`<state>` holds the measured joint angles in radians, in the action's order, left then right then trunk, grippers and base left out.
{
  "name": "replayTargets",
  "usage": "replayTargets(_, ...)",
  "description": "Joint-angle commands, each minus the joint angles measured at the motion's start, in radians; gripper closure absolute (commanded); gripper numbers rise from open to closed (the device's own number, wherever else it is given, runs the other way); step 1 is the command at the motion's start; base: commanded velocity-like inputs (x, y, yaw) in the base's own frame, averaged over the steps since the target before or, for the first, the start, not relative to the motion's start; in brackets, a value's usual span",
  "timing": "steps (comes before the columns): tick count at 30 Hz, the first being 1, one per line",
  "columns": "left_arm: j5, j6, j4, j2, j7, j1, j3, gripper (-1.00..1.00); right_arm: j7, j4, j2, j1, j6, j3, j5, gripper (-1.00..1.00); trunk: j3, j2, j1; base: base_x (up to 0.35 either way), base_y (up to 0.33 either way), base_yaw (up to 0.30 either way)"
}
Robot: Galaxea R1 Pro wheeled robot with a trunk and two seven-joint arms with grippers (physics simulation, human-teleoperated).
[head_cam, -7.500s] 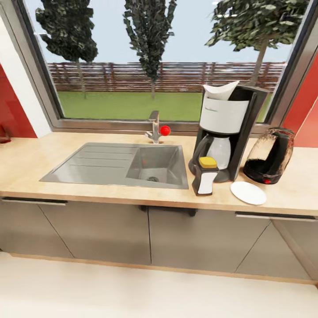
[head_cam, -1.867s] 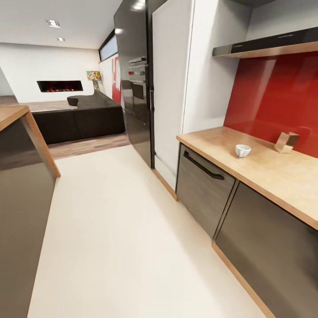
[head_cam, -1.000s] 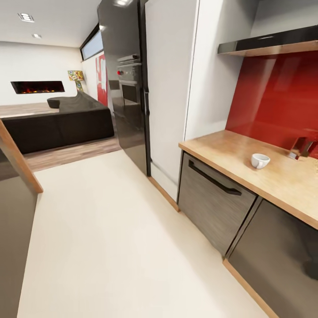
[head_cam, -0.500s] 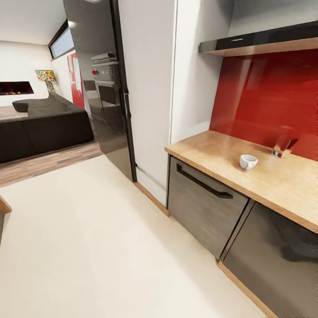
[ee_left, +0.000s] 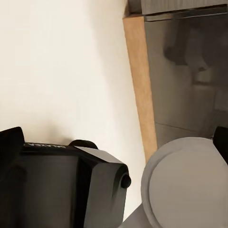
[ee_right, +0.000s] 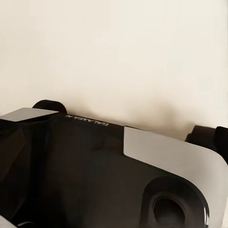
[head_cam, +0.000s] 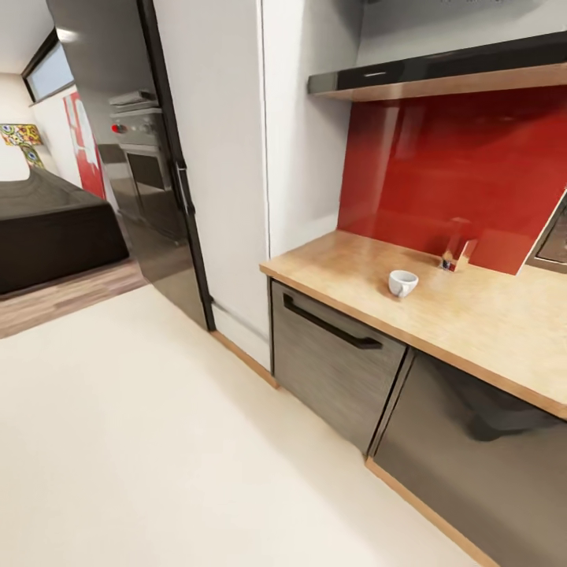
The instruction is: Set up a coffee station on the kitchen countertop: keep the coffee maker on the countertop, move the bottle of coffee from the kitchen shelf to the counter next to the coffee maker, place a paper coffee filter on top of the coffee maker, put the saucer next to the coffee maker with the coffee cup on the saucer, and place the electric kettle next to the coffee maker.
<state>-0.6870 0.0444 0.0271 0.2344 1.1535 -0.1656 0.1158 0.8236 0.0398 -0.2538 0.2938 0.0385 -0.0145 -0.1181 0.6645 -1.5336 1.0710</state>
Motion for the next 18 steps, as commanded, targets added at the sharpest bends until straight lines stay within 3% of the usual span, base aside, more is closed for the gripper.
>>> replayTargets(1,-0.010,0.005,0.000,0.000,0.003,0.000,0.008,-1.00,0.003,-0.002,0.000,0.001,0.003,-0.002,-0.005,-1.00,0.001,0.000,0.000,0.078,0.053,-0.248)
replayTargets(18,-0.010,0.005,0.000,0.000,0.002,0.000,0.008,-1.00,0.003,-0.002,0.000,0.001,0.003,-0.002,-0.005,-1.00,0.001,0.000,0.000,0.257,0.170,-0.071)
